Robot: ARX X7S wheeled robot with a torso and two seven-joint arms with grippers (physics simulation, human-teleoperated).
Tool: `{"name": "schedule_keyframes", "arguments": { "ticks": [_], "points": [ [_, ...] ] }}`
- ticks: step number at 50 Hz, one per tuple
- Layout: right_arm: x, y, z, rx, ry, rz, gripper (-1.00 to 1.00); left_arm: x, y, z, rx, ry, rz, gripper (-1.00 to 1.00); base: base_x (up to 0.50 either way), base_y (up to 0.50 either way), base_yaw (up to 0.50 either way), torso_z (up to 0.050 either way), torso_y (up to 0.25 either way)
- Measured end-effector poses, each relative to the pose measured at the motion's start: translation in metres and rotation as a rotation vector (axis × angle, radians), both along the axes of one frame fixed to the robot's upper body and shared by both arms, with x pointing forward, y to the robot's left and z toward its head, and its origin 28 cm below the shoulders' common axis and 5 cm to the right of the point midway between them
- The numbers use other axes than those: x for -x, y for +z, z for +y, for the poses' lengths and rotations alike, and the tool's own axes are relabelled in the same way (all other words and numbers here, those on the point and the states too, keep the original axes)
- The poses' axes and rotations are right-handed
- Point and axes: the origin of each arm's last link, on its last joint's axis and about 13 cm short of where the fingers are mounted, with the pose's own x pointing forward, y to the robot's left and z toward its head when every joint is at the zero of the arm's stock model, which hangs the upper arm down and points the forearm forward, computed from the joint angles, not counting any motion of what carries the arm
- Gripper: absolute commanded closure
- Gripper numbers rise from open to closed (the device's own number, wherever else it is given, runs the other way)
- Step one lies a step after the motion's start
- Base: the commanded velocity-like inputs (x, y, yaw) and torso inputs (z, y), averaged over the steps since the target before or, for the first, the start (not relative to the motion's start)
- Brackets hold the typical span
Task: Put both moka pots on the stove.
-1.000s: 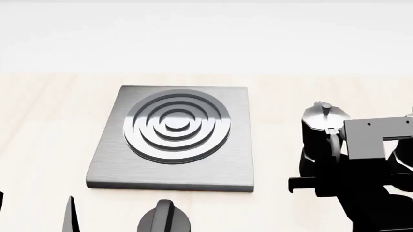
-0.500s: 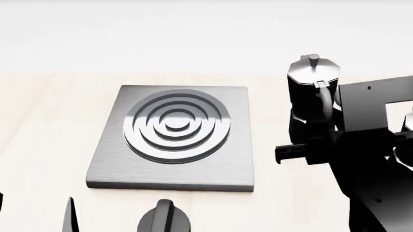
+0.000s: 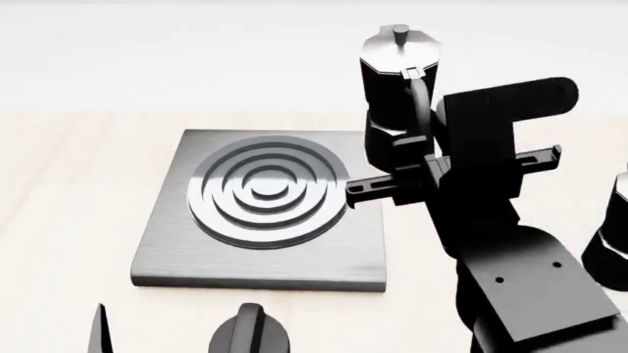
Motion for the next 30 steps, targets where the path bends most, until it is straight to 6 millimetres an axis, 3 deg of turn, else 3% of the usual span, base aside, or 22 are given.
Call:
{"name": "schedule_keyframes", "arguments": {
  "ticks": [30],
  "points": [
    [-0.059, -0.008, 0.061, -0.105, 0.125, -0.101, 1.0, -0.007, 0.008, 0.0, 0.006, 0.004, 0.006, -1.0, 0.0, 0.0, 0.0, 0.0, 0.001]
  ]
}}
